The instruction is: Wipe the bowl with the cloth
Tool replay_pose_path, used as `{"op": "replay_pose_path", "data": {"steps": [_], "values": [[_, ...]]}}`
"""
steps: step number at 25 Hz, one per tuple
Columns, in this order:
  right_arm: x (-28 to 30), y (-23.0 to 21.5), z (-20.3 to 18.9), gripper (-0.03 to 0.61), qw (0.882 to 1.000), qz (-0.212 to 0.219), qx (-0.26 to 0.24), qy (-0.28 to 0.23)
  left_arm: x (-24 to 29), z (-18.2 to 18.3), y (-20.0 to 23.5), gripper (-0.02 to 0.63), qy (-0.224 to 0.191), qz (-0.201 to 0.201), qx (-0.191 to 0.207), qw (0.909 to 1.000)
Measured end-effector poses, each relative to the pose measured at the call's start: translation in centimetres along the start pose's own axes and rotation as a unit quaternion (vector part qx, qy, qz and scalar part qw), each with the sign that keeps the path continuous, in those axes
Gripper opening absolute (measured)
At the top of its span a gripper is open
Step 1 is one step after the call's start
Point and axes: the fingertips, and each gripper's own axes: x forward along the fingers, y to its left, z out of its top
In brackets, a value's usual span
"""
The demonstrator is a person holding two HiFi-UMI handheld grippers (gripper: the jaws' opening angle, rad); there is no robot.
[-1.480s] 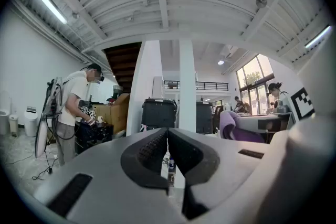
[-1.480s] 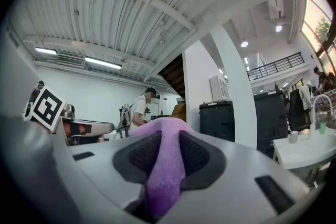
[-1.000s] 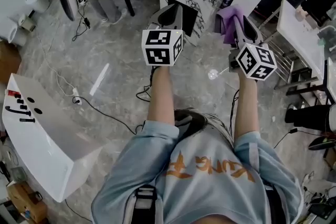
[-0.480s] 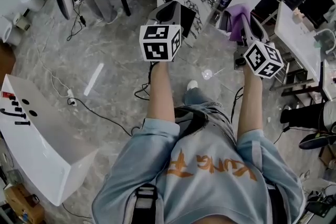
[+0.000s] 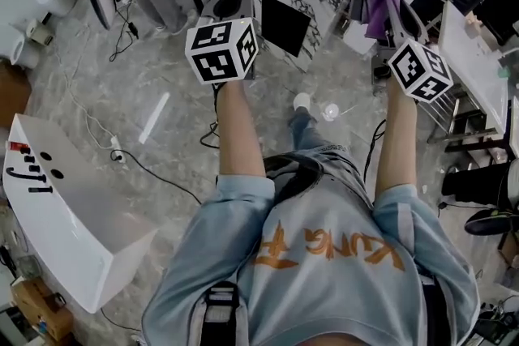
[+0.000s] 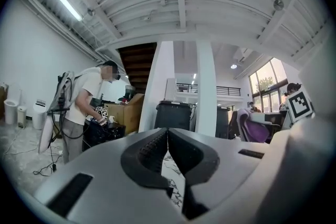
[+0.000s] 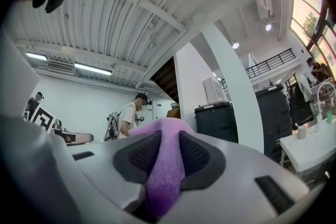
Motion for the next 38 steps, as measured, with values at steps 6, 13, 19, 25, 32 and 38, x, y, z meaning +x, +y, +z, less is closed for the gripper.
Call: {"op": "replay_pose_path", "data": {"steps": [6, 13, 19, 25, 32, 38], "values": [[6.1, -1.7, -1.8, 0.111, 1.0, 0.021, 0.01, -0.009, 5.3, -1.9, 1.8, 0.023, 0.017, 0.015, 0.004, 0.9997], [13.6, -8.2, -7.8, 0.112, 0.999, 0.004, 0.016, 0.04, 14.6, -8.3, 2.9, 0.023, 0.07, 0.015, -0.016, 0.9973], [21.1, -14.2, -12.8, 0.112, 0.995, -0.015, 0.02, 0.096, 24.2, -14.3, 1.6, 0.023, 0.137, -0.013, -0.037, 0.9898], [27.5, -20.7, -15.4, 0.112, 0.992, -0.036, 0.051, 0.112, 33.3, -15.1, 0.2, 0.023, 0.164, -0.034, -0.026, 0.9856], [34.5, -23.5, -14.4, 0.112, 0.994, -0.021, 0.063, 0.09, 40.3, -13.4, -0.5, 0.023, 0.18, -0.053, 0.026, 0.9818], [37.7, -23.9, -14.6, 0.112, 0.994, -0.004, 0.073, 0.086, 42.4, -12.8, 0.0, 0.023, 0.191, -0.052, 0.059, 0.9784]]}}
